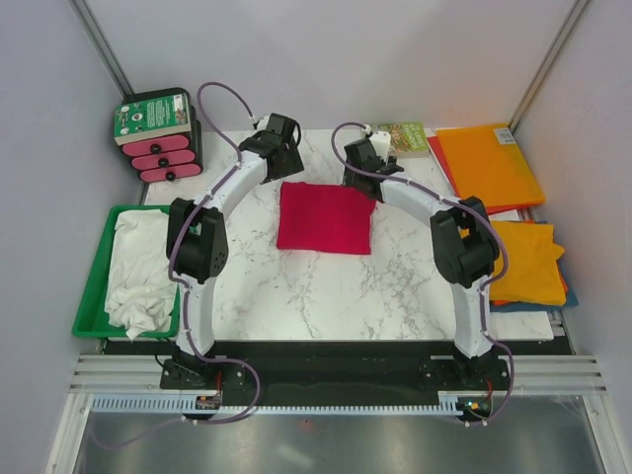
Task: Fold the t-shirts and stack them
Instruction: Fold the long partially folded tshirt into a neat square
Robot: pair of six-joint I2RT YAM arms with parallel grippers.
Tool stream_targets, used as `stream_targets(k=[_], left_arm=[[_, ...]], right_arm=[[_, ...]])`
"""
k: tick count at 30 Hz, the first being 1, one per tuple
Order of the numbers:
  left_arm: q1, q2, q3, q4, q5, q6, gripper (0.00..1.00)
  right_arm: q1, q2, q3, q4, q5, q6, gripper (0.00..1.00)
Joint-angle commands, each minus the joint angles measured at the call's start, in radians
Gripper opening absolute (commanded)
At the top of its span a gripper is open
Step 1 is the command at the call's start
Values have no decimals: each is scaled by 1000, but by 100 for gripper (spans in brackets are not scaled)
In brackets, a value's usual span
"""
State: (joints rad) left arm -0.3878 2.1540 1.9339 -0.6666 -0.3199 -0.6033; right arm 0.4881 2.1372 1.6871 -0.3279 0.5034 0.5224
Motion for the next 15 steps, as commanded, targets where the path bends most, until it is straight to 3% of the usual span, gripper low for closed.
stream_targets(k=[1, 3, 4, 5, 6, 8, 11, 15], left_arm=[[-2, -152, -128, 38, 8, -50, 77], [-6, -187, -188, 44, 92, -88, 68], [-10, -197, -252, 56, 120, -101, 63], [-14, -216, -288, 71, 146, -124, 55], [-31, -229, -327, 88, 177, -128, 38], [-51, -258, -447, 156, 179, -138, 27], [-79, -330, -587, 267, 186, -139, 27], [-98, -353, -644, 334, 228, -106, 39]], right_arm=[[35, -180, -142, 93, -37, -4, 75], [44, -221, -230, 128, -83, 36, 40], [55, -227, -253, 135, -91, 51, 1], [59, -233, -292, 136, -109, 77, 0], [73, -237, -312, 160, -124, 77, 0], [90, -244, -348, 178, -128, 83, 0], [124, -253, -365, 196, -100, 77, 0], [150, -186, -304, 176, -112, 57, 0]])
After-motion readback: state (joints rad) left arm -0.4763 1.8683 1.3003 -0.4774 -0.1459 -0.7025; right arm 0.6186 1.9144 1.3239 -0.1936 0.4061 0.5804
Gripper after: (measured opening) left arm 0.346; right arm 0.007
